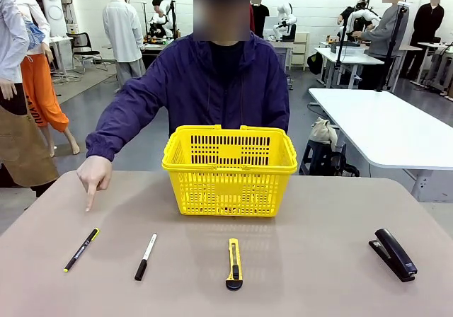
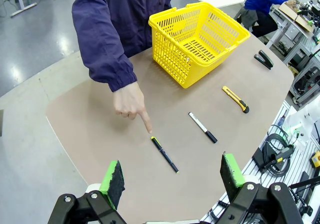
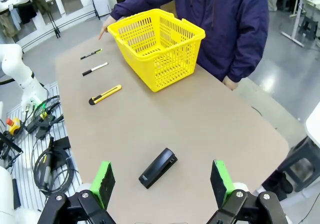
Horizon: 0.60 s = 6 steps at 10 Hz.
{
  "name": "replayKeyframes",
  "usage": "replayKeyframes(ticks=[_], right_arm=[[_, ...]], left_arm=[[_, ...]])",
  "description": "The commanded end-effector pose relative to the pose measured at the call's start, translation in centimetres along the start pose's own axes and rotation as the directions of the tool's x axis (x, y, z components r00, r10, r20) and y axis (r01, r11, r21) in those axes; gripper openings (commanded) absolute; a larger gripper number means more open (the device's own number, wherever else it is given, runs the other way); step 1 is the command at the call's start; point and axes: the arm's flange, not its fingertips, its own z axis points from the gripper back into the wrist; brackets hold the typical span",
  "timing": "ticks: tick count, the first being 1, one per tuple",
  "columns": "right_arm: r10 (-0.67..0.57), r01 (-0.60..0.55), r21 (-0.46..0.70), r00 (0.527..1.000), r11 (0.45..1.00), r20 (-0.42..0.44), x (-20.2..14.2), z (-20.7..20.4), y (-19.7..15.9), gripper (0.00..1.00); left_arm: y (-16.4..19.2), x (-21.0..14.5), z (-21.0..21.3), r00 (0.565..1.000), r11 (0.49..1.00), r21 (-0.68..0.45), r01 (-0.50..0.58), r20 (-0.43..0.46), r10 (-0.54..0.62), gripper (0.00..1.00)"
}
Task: Place the items the person wants into the basket.
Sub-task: Pick up the item the person points to and place it in the Market Basket.
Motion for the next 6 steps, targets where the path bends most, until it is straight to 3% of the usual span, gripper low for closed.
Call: replayKeyframes(ticks=[1,2,3,4,6], right_arm=[[0.021,-0.021,0.003,0.999,1.0,0.034,0.2,0.1,-0.3,1.0],[0.021,-0.021,0.003,0.999,1.0,0.034,0.2,0.1,-0.3,1.0],[0.021,-0.021,0.003,0.999,1.0,0.034,0.2,0.1,-0.3,1.0],[0.021,-0.021,0.003,0.999,1.0,0.034,0.2,0.1,-0.3,1.0],[0.021,-0.021,0.003,0.999,1.0,0.034,0.2,0.1,-0.3,1.0]], left_arm=[[-2.1,1.6,-1.7,0.985,0.997,0.053,0.048,-0.167,-0.038,1.0],[-4.8,3.0,-5.0,0.913,0.99,0.009,0.139,-0.387,-0.124,1.0],[-6.8,3.7,-8.1,0.841,0.983,-0.008,0.183,-0.516,-0.16,1.0],[-8.7,4.1,-10.9,0.792,0.981,0.023,0.193,-0.594,-0.141,1.0],[-13.0,3.1,-16.6,0.735,0.967,0.172,0.187,-0.678,-0.022,1.0]])
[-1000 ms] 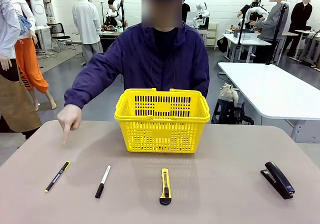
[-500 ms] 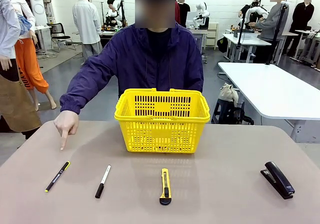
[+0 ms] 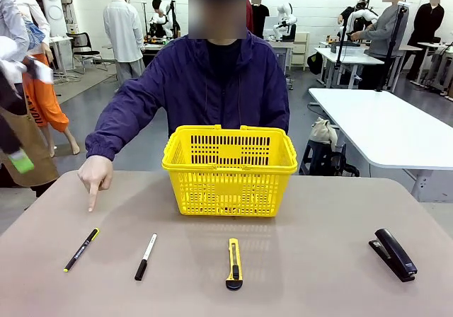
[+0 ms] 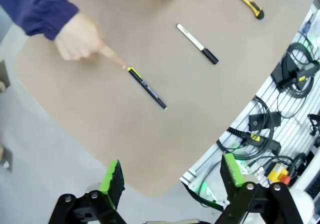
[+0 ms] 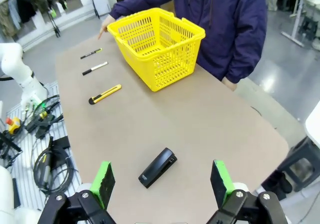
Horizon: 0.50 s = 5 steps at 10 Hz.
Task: Place the items the person wants into the basket.
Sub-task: Pick up the item the person points to and place it in the Market Basket.
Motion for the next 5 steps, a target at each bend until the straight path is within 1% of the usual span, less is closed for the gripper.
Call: replayKeyframes(ticks=[1,2,3,4,5], right_arm=[[0.019,-0.019,0.003,0.999,1.0,0.037,0.1,0.0,-0.3,1.0],[0.019,-0.019,0.003,0.999,1.0,0.037,0.1,0.0,-0.3,1.0],[0.019,-0.019,0.003,0.999,1.0,0.037,0.1,0.0,-0.3,1.0],[0.019,-0.019,0.003,0.999,1.0,0.037,0.1,0.0,-0.3,1.0],[0.019,-0.019,0.003,0.999,1.0,0.037,0.1,0.0,-0.3,1.0]], left_arm=[[-3.1,0.9,-3.7,0.989,0.986,0.132,-0.102,-0.091,0.115,1.0],[-4.3,1.4,-5.8,0.981,0.975,0.172,-0.138,-0.113,0.159,1.0],[-4.8,1.8,-7.6,0.971,0.962,0.202,-0.182,-0.116,0.208,1.0],[-4.8,2.0,-8.9,0.961,0.944,0.234,-0.232,-0.094,0.26,1.0],[-4.8,2.0,-9.9,0.96,0.944,0.228,-0.239,-0.087,0.265,1.0]])
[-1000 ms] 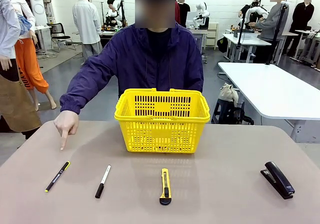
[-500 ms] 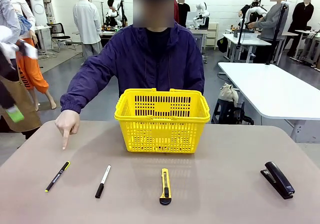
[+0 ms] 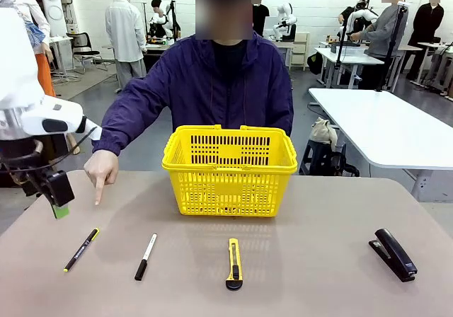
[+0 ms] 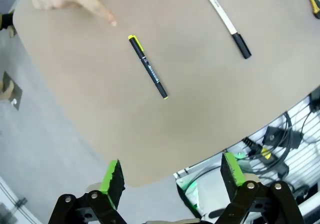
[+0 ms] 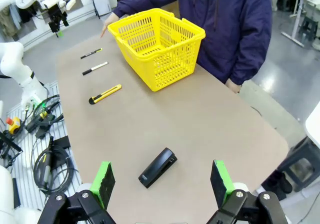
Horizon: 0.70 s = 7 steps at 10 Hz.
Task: Place the items the person wants into the basket.
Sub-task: Pick up the item the person points to and place it in the Market Basket.
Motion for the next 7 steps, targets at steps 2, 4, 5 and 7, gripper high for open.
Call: replayKeyframes(ticks=[2,4,5,7], right_arm=[[0.018,-0.018,0.002,0.999,1.0,0.037,0.08,0.01,-0.32,1.0],[0.018,-0.018,0.002,0.999,1.0,0.037,0.08,0.01,-0.32,1.0],[0.018,-0.018,0.002,0.999,1.0,0.037,0.08,0.01,-0.32,1.0],[0.018,-0.018,0.002,0.999,1.0,0.037,0.08,0.01,-0.32,1.0]], left_arm=[[0.17,-0.18,-1.33,0.999,0.999,-0.012,-0.041,0.028,0.041,1.0],[0.01,0.01,-0.81,1.0,1.0,-0.001,-0.021,-0.001,0.021,1.0],[0.01,0.01,-0.81,1.0,1.0,-0.001,-0.021,-0.001,0.021,1.0],[0.01,0.01,-0.81,1.0,1.0,-0.001,-0.021,-0.001,0.021,1.0]])
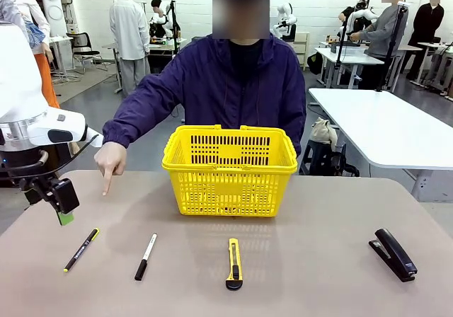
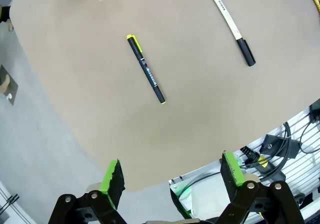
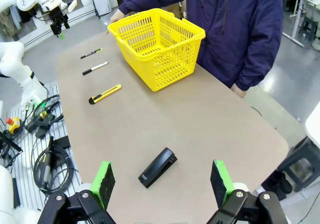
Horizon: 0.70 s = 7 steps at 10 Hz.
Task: Place the items the person wants into the basket.
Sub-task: Pick up the item the person points to and place it in the Market Basket.
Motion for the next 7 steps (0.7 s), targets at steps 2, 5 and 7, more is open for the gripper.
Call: replayKeyframes(ticks=[2,5,7], right_arm=[[0.017,-0.017,0.002,0.999,1.0,0.037,0.1,0.0,-0.3,1.0],[0.017,-0.017,0.002,0.999,1.0,0.037,0.1,0.0,-0.3,1.0],[0.017,-0.017,0.002,0.999,1.0,0.037,0.1,0.0,-0.3,1.0]], left_arm=[[0.1,0.0,0.2,1.0,1.0,0.013,-0.005,-0.008,0.005,1.0],[-0.7,0.1,-2.9,0.997,0.997,0.026,-0.074,0.004,0.074,1.0],[-1.0,0.2,-5.9,0.991,0.99,0.029,-0.136,0.013,0.136,1.0]])
